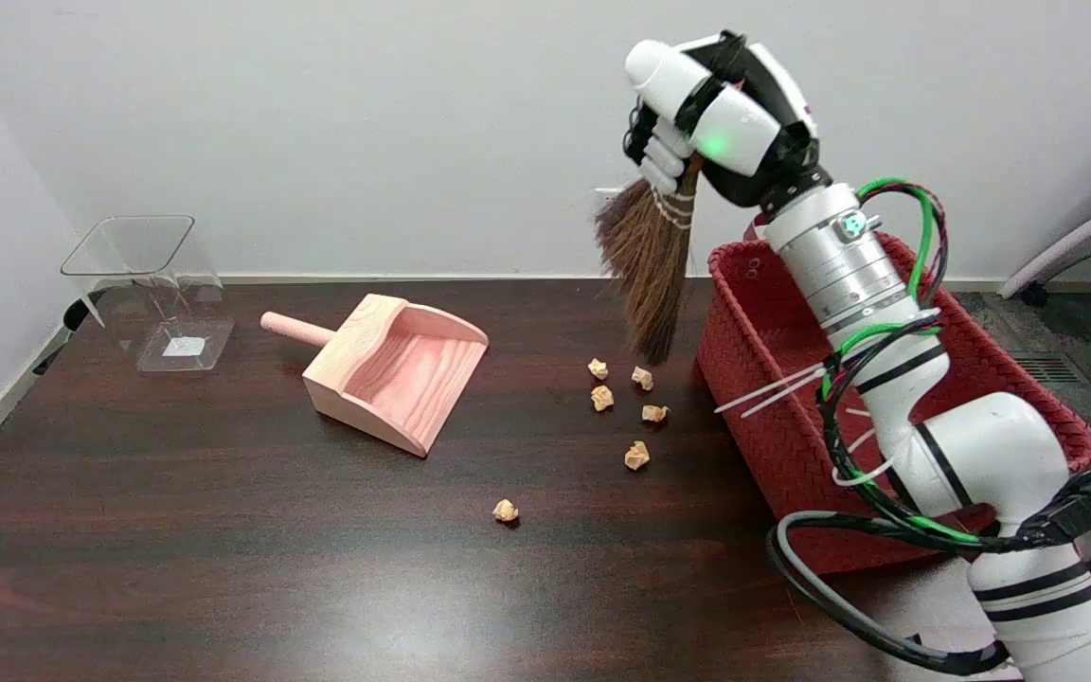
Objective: Sweep the paper balls into the dustpan.
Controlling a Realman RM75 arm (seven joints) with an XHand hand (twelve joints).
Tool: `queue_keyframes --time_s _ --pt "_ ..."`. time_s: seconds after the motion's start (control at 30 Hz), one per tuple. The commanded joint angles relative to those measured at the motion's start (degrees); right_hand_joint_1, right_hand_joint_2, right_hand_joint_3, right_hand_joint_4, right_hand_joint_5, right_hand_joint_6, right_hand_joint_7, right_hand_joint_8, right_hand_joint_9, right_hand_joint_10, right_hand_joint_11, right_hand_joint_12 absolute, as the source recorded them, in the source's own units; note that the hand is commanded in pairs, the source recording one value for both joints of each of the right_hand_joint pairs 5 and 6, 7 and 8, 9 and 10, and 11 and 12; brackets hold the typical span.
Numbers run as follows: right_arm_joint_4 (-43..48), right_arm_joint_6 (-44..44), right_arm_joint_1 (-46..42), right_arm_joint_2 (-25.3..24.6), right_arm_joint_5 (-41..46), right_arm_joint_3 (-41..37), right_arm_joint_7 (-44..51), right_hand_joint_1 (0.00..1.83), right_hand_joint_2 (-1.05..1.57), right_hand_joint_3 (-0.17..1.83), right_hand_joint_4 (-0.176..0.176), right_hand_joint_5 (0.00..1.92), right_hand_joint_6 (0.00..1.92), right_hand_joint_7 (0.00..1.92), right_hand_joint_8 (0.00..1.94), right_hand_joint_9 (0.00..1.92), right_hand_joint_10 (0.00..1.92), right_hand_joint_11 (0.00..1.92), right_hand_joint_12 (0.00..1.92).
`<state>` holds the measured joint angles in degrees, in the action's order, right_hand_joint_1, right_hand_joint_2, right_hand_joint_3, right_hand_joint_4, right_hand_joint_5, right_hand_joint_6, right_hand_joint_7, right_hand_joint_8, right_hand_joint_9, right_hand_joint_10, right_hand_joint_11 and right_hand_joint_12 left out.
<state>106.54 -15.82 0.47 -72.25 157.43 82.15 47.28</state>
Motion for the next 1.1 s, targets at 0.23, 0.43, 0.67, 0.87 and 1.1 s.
queue_keyframes --time_s 0.23,0.43,0.67,0.87,1.1 --pt "-1.0 7.2 -2.9 -0.5 -0.4 6.8 10.6 0.95 1.57 1.06 0.0 1.92 1.92 1.92 1.92 1.92 1.92 1.92 1.92" --pt "-2.0 8.3 -3.3 -0.4 -0.5 8.3 14.0 0.95 1.57 1.07 0.0 1.92 1.92 1.92 1.92 1.92 1.92 1.92 1.92" --pt "-2.3 9.4 -4.5 -0.4 -0.5 8.6 17.8 0.95 1.57 1.05 0.0 1.92 1.92 1.92 1.92 1.92 1.92 1.92 1.92" --pt "-3.4 8.8 -5.4 -0.4 -0.5 8.6 22.5 0.95 1.57 1.02 0.0 1.92 1.92 1.92 1.92 1.92 1.92 1.92 1.92" --pt "-3.7 8.8 -6.6 -0.5 -0.2 8.9 25.8 0.95 1.57 1.04 0.0 1.92 1.92 1.92 1.92 1.92 1.92 1.92 1.92"
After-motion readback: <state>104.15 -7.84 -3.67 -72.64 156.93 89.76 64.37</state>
